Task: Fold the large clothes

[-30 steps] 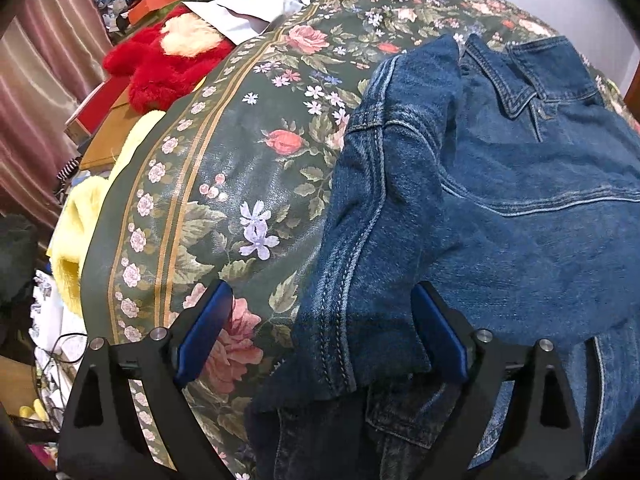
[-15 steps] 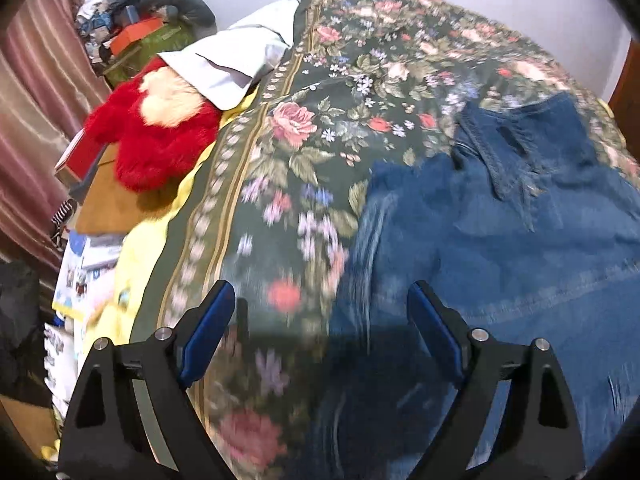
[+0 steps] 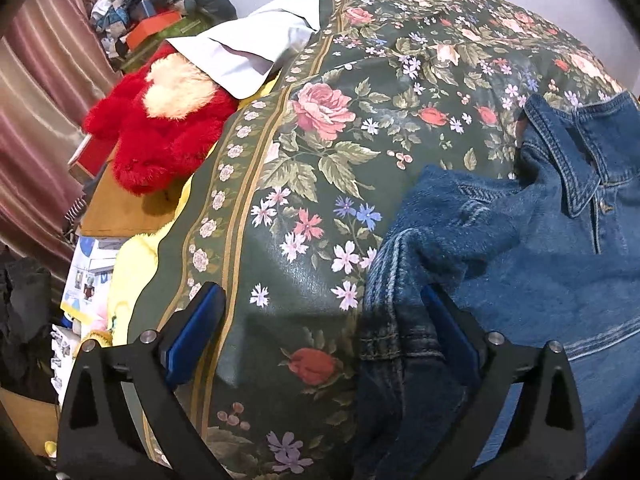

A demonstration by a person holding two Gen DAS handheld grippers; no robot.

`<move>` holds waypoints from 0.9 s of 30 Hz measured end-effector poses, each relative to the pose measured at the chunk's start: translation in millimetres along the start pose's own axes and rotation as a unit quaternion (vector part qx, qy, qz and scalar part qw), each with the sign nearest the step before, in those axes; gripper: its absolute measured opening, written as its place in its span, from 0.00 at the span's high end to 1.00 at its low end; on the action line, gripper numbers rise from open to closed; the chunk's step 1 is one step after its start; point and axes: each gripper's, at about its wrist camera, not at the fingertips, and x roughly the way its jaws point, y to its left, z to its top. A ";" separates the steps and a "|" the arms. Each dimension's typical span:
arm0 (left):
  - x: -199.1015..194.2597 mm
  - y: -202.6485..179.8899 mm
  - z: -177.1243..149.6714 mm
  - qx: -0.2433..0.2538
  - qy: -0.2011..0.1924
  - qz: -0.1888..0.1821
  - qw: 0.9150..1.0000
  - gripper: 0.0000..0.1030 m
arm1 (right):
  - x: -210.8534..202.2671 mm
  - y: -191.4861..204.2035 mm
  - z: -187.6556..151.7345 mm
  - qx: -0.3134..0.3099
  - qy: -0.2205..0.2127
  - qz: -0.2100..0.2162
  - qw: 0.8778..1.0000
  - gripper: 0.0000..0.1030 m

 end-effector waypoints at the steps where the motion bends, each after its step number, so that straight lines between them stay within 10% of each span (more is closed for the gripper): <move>1: 0.6 -1.4 -0.4 0.002 0.000 0.004 1.000 0.02 | -2.2 0.2 -2.9 -0.005 0.000 -0.001 1.000 0.82; 8: 2.8 -5.2 2.0 0.013 0.011 0.016 1.000 0.01 | -23.4 17.7 -26.5 -0.064 -0.008 -0.113 0.992 0.77; 11: 1.7 -5.2 3.2 0.009 0.020 0.018 1.000 0.01 | -29.1 9.9 -40.8 -0.061 -0.018 -0.166 0.984 0.35; 22: -92.3 -40.9 0.3 0.084 -0.052 0.034 0.995 0.09 | -99.1 -36.3 -73.0 0.073 -0.080 -0.096 0.989 0.29; 27: -152.4 -68.7 8.5 0.088 -0.103 -0.020 0.991 0.09 | -131.8 -62.2 -89.5 0.135 -0.112 -0.083 0.981 0.28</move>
